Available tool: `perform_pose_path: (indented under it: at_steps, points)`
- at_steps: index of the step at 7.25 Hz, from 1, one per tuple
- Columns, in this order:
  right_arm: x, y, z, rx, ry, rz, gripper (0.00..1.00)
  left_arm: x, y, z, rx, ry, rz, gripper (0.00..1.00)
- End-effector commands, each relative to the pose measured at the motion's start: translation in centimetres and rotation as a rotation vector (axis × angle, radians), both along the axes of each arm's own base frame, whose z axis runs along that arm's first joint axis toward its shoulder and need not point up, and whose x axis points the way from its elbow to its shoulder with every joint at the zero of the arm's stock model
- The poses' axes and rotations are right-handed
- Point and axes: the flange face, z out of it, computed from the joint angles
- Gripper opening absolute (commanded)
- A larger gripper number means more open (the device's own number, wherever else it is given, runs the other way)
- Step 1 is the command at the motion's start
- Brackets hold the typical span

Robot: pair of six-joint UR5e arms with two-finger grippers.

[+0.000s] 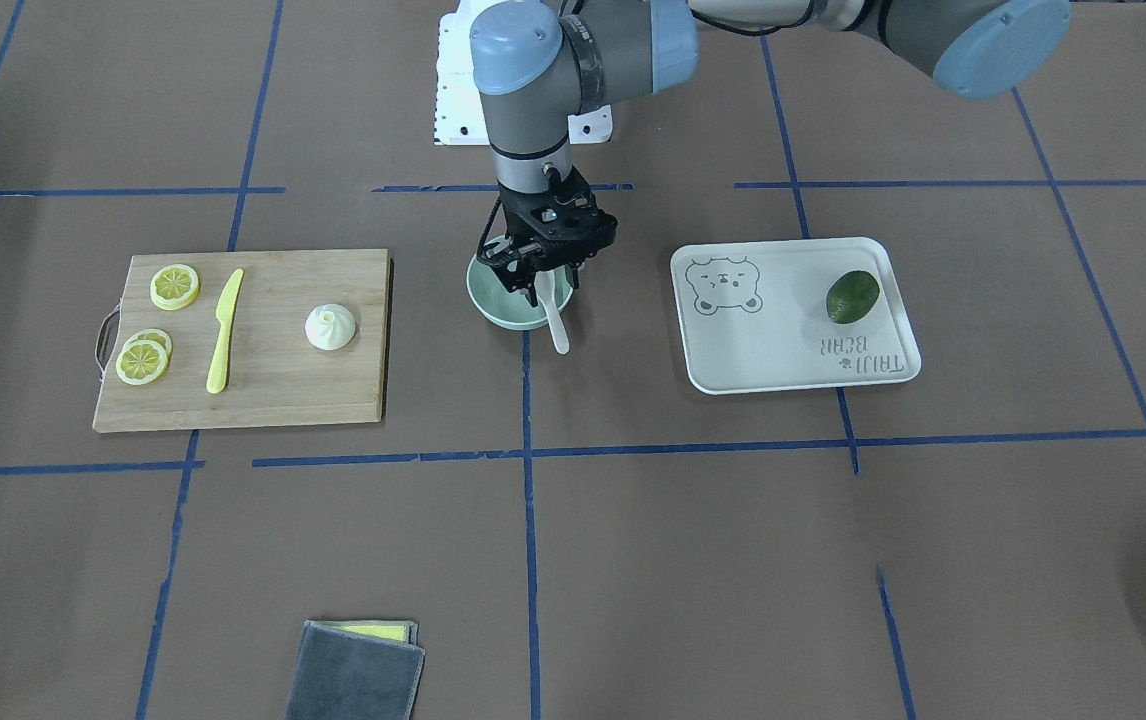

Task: Put spoon and bun in bowl

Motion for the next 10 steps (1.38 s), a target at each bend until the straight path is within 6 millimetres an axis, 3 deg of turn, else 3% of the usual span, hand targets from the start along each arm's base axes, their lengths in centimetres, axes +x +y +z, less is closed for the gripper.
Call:
perform_pose_path:
  at_steps: [1,2,3,4,6,7,8,9,10]
  points:
    - [0.0,-0.5,-1.9,0.038,-0.001,0.002,1.00,-7.3,2.9,1.5,0.196,0.027,0.179,1.00]
    - [0.0,-0.5,-2.0,0.040,-0.001,0.002,1.00,-11.4,1.7,2.4,0.285,0.010,0.218,1.00]
    - [0.0,-0.6,-2.7,0.053,-0.002,0.002,1.00,-15.1,-1.7,2.8,0.377,-0.036,0.244,1.00]
    - [-0.1,-0.5,-3.9,0.077,-0.006,0.000,1.00,-19.1,-5.2,5.0,0.432,-0.080,0.348,1.00]
    - [-1.0,-0.2,-7.0,0.167,-0.020,-0.028,1.00,-35.2,-13.4,13.8,0.597,-0.184,0.641,1.00]
    - [-3.0,-0.4,-8.2,0.239,-0.046,-0.071,1.00,-43.8,-16.9,18.7,0.586,-0.186,0.673,1.00]
    - [-5.3,-1.0,-9.2,0.265,-0.056,-0.114,1.00,-49.5,-18.6,24.4,0.519,-0.152,0.680,1.00]
    - [-7.4,-1.7,-11.9,0.230,-0.088,-0.090,1.00,-54.7,-17.8,30.9,0.451,-0.156,0.676,1.00]
    - [-11.1,-2.7,-15.1,0.204,-0.104,-0.083,1.00,-59.9,-15.6,35.1,0.399,-0.146,0.626,1.00]
